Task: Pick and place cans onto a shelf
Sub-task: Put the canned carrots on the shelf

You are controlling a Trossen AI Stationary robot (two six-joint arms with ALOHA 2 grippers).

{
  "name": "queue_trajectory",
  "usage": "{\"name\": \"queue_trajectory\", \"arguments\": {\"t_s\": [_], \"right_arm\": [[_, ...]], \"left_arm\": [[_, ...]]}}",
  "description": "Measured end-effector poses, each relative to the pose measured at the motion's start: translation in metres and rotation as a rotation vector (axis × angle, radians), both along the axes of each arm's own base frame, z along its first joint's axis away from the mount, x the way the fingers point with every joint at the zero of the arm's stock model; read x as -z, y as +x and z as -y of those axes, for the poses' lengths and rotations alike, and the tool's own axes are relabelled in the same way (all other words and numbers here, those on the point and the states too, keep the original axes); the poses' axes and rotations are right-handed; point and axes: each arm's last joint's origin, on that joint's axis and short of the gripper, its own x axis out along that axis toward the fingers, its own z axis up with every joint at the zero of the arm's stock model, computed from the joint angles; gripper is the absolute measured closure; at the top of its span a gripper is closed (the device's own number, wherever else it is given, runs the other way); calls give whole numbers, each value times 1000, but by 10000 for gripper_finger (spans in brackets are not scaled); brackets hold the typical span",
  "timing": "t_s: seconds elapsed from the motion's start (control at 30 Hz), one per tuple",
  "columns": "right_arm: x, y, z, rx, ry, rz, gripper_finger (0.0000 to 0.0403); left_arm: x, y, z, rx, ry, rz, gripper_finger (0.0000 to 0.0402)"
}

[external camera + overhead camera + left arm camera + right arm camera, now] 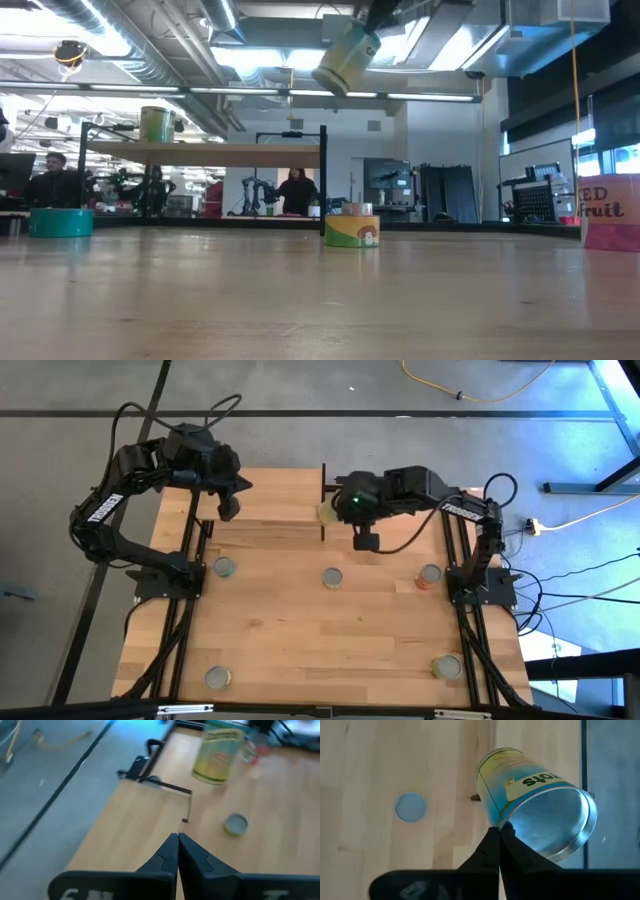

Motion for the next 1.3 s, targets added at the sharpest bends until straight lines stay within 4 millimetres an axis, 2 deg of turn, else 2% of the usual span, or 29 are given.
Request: {"name": "queue_trajectory", "arguments": {"t_s": [0.17, 0.4, 0.73, 0.97, 1.1, 1.2, 1.3], "right_arm": [[-2, 5, -10, -114, -45, 23, 403], [-2, 10, -18, -256, -66, 26, 403], [-3, 13, -20, -326, -111, 32, 403], [4, 20, -20, -349, -82, 25, 403], [6, 30, -19, -350, -114, 61, 403], [7, 40, -12, -286, -122, 124, 403], [15, 47, -3, -257, -109, 112, 403]], "left_arm": [[0, 3, 1, 205, 154, -69, 401], [1, 6, 2, 370, 293, -120, 401], [6, 20, -2, 381, 242, -120, 401], [18, 43, -11, 384, 177, -145, 401], [24, 49, -15, 379, 164, -180, 401], [24, 50, -17, 334, 196, -209, 401], [25, 50, -19, 286, 221, -242, 401]]}}
